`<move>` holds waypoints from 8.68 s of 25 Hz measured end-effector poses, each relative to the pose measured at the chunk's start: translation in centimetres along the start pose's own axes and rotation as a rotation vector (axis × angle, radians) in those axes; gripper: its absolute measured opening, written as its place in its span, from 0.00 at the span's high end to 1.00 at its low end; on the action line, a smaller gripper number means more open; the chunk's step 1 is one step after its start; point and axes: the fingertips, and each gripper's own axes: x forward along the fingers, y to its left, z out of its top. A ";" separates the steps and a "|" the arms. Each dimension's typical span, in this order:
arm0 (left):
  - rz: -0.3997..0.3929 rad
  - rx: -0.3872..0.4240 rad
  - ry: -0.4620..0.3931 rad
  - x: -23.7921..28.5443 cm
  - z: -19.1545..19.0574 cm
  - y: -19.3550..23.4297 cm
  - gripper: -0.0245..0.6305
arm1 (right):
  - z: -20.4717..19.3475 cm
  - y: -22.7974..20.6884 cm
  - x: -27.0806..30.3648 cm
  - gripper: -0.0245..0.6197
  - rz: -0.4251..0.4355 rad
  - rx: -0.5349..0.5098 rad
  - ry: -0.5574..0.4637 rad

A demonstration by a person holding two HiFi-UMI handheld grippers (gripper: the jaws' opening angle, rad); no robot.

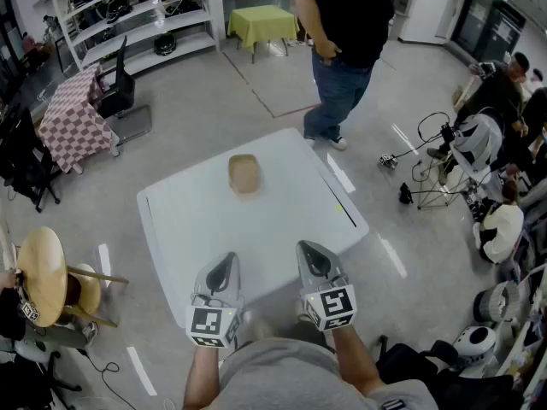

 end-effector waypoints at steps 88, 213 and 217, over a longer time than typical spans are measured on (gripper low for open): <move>0.468 -0.278 0.299 27.9 -17.1 14.8 0.95 | -20.2 -10.8 37.7 0.61 0.550 0.370 0.573; 0.171 -0.043 -0.020 11.2 1.5 3.6 0.95 | 2.4 -11.9 10.4 0.95 0.030 0.075 0.047; 0.123 -0.036 -0.017 11.0 1.5 2.1 0.95 | 2.2 -12.3 8.3 0.95 -0.016 0.068 0.044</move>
